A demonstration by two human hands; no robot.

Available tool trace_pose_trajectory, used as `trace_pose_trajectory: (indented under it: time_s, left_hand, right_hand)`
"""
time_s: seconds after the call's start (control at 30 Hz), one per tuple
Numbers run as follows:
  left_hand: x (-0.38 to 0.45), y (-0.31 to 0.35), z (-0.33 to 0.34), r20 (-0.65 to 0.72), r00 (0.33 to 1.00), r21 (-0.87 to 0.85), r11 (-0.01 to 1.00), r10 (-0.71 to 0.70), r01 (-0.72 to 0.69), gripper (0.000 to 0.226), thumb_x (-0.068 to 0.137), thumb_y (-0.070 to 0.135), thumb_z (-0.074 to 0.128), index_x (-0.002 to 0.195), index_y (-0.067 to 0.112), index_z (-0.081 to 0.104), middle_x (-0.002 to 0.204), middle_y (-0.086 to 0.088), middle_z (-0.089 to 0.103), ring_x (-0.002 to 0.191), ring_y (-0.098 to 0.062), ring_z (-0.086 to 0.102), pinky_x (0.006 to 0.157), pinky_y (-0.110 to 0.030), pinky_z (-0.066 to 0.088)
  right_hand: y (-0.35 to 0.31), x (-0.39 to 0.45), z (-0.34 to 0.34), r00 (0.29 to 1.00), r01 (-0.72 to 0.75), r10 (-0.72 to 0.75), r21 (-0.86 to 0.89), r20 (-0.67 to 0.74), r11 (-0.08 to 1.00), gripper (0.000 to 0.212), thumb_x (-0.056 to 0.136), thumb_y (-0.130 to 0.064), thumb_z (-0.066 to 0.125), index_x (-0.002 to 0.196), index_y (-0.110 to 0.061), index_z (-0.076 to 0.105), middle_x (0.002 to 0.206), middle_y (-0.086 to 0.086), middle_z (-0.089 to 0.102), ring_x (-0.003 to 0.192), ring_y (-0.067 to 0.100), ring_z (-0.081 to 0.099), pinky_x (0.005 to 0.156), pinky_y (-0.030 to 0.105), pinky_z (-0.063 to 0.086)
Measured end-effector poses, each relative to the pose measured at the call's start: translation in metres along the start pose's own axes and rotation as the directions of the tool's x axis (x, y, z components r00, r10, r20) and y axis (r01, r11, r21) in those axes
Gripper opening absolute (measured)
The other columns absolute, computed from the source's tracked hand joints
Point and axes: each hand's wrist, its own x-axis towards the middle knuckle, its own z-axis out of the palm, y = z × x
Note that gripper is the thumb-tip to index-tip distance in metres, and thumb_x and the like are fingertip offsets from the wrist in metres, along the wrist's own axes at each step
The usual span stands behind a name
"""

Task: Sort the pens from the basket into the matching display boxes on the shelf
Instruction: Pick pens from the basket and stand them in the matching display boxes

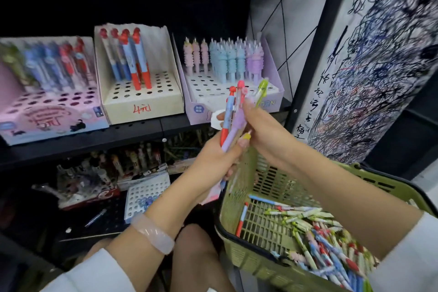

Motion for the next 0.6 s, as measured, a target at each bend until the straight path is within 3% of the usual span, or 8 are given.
trace_pose_trajectory:
  time_s: [0.1, 0.2, 0.37, 0.5, 0.6]
  left_hand:
    - [-0.007, 0.014, -0.018, -0.025, 0.999, 0.001, 0.999, 0.038, -0.038, 0.012, 0.093, 0.028, 0.054, 0.082, 0.025, 0.050, 0.057, 0.002, 0.040, 0.040, -0.010, 0.032, 0.040, -0.020, 0.027]
    - [-0.013, 0.022, -0.035, -0.048, 0.998, 0.005, 0.999, 0.039, -0.039, 0.015, 0.092, 0.029, 0.053, 0.089, 0.014, 0.051, 0.061, 0.000, 0.042, 0.041, -0.009, 0.032, 0.040, -0.020, 0.028]
    - [-0.020, 0.027, -0.059, -0.103, 0.994, 0.040, 0.999, 0.026, -0.022, 0.017, 0.092, 0.038, 0.050, 0.091, 0.022, 0.056, 0.067, -0.002, 0.045, 0.042, -0.008, 0.034, 0.042, -0.021, 0.030]
    - [-0.022, 0.028, -0.077, -0.154, 0.988, 0.037, 0.999, 0.025, -0.020, 0.025, 0.091, 0.044, 0.050, 0.090, 0.020, 0.058, 0.070, -0.003, 0.045, 0.045, -0.009, 0.034, 0.042, -0.020, 0.031]
    - [-0.025, 0.033, -0.097, -0.183, 0.983, 0.040, 0.999, -0.008, 0.015, 0.028, 0.091, 0.043, 0.050, 0.087, 0.017, 0.055, 0.072, -0.007, 0.044, 0.045, -0.010, 0.035, 0.043, -0.022, 0.032]
  right_hand:
    - [-0.011, 0.013, 0.013, 1.000, 0.026, -0.025, 0.117, -0.011, 0.993, 0.044, 0.083, -0.056, 0.035, 0.104, -0.026, 0.059, 0.102, -0.006, 0.067, 0.097, 0.007, 0.063, 0.081, 0.020, 0.052]
    - [-0.018, 0.025, 0.024, 0.986, 0.112, -0.110, 0.007, -0.129, 0.994, 0.031, 0.100, -0.036, 0.033, 0.099, -0.024, 0.062, 0.091, -0.006, 0.065, 0.084, 0.007, 0.060, 0.079, 0.023, 0.051]
    - [-0.027, 0.039, 0.042, 0.965, 0.152, -0.162, -0.066, -0.207, 0.986, 0.025, 0.097, -0.020, 0.048, 0.076, -0.016, 0.060, 0.063, -0.009, 0.056, 0.060, 0.003, 0.053, 0.061, 0.016, 0.047]
    - [-0.030, 0.056, 0.060, 0.960, 0.171, -0.189, -0.103, -0.207, 0.980, 0.015, 0.094, -0.019, 0.053, 0.084, -0.017, 0.063, 0.068, -0.004, 0.059, 0.056, 0.005, 0.054, 0.056, 0.016, 0.047]
    - [-0.031, 0.069, 0.071, 0.976, 0.173, -0.181, -0.074, -0.121, 0.982, 0.021, 0.098, -0.020, 0.045, 0.095, -0.019, 0.066, 0.074, -0.004, 0.059, 0.056, 0.005, 0.052, 0.053, 0.015, 0.046]
